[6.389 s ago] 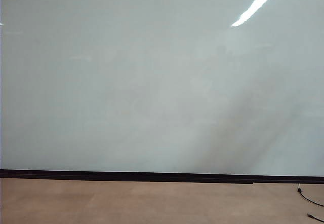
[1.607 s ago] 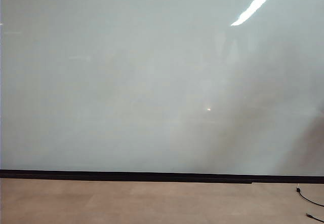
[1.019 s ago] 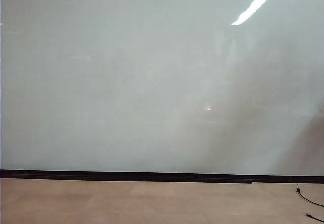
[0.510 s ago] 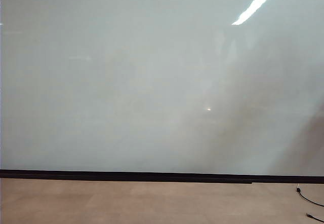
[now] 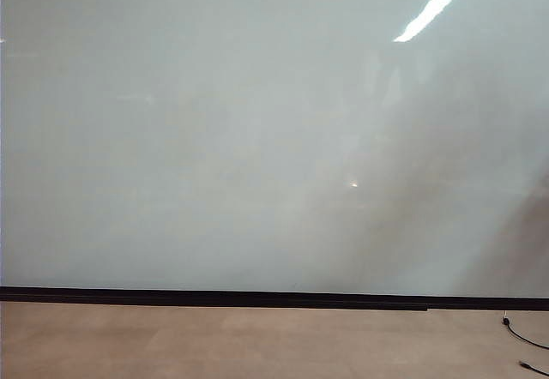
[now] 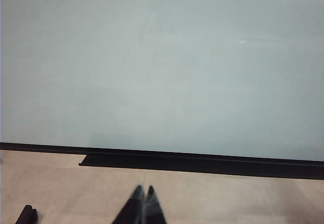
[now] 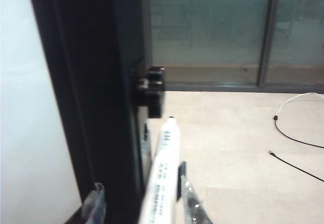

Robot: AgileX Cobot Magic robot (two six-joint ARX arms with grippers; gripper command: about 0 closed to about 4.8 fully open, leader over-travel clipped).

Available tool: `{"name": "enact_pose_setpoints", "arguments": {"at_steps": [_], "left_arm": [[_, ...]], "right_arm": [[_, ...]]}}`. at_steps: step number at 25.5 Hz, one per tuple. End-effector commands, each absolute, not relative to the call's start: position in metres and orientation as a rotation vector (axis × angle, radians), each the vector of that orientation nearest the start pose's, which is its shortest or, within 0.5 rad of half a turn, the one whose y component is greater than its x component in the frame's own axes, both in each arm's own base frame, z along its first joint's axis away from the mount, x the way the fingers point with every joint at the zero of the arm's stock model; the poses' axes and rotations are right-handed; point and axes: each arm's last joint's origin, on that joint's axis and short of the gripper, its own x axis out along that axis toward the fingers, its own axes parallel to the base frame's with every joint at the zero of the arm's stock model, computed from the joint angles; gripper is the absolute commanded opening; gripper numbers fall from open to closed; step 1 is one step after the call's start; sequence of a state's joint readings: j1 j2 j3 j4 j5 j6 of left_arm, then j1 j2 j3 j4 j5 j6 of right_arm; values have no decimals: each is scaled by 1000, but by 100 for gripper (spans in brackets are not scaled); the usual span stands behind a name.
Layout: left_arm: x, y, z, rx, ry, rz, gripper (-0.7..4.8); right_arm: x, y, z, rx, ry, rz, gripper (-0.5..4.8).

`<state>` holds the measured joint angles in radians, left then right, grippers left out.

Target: Pick up the pen on the shelf to the right of the whiteboard and draw a cross mark.

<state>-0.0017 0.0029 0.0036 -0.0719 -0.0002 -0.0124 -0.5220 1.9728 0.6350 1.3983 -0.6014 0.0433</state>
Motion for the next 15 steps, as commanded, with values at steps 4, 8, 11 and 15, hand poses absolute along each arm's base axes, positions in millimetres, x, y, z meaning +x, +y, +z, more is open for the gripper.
{"name": "enact_pose_setpoints", "arguments": {"at_steps": [4, 8, 11, 15], "left_arm": [[97, 0, 159, -8, 64, -5, -4], [97, 0, 159, -8, 64, -5, -5], [97, 0, 159, -8, 64, -5, -4], [97, 0, 159, -8, 64, -5, -4]], "right_arm": [[294, -150, 132, -5, -72, 77, 156], [294, -151, 132, -13, -72, 74, 156], [294, -151, 132, -14, -73, 64, 156], [294, -151, 132, -20, -73, 57, 156]]}}
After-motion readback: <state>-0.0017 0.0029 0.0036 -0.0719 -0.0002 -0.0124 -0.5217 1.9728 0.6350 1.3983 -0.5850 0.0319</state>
